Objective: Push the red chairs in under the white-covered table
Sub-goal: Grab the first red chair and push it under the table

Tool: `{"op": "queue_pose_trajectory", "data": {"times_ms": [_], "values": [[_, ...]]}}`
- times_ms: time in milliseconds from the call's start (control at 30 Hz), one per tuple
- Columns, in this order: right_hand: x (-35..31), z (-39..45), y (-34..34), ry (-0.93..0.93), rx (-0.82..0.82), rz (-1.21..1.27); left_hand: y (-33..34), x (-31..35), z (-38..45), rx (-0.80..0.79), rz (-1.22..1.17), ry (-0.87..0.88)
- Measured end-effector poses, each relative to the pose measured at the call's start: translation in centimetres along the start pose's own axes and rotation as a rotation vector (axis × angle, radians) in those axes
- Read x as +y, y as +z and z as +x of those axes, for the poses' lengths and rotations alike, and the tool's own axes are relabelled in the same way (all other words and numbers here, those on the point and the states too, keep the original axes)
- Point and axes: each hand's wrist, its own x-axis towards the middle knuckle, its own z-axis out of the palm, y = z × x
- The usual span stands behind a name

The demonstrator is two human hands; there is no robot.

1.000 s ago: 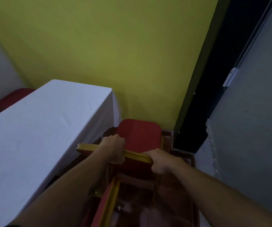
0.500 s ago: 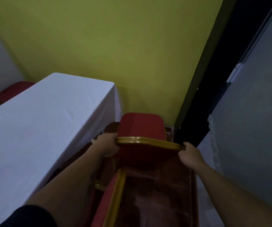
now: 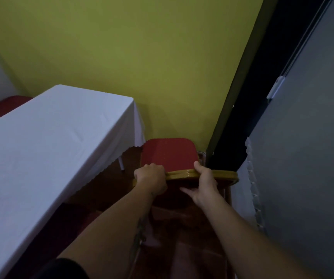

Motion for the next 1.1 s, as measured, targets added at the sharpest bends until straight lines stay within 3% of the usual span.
{"op": "queue_pose_trajectory", "data": {"times_ms": [133, 333, 700, 1100], "values": [[-0.8, -0.5, -0.4, -0.078, 0.094, 0.011, 0.3, 1.7, -0.5, 0.040, 0.066, 0.070], [-1.7, 0.0, -2.6, -0.129, 0.081, -0.023, 1.6, 1.1, -0.8, -0.142, -0.198, 0.183], [-6.9, 2.4, -8.4, -0.178, -0.113, -0.322, 0.7, 7.0, -3.4, -0.239, -0.182, 0.339], [-10.3, 6.0, -7.2, -0.154, -0.245, -0.578, 0.8, 9.2, -2.6, -0.222, -0.222, 0.297]]}}
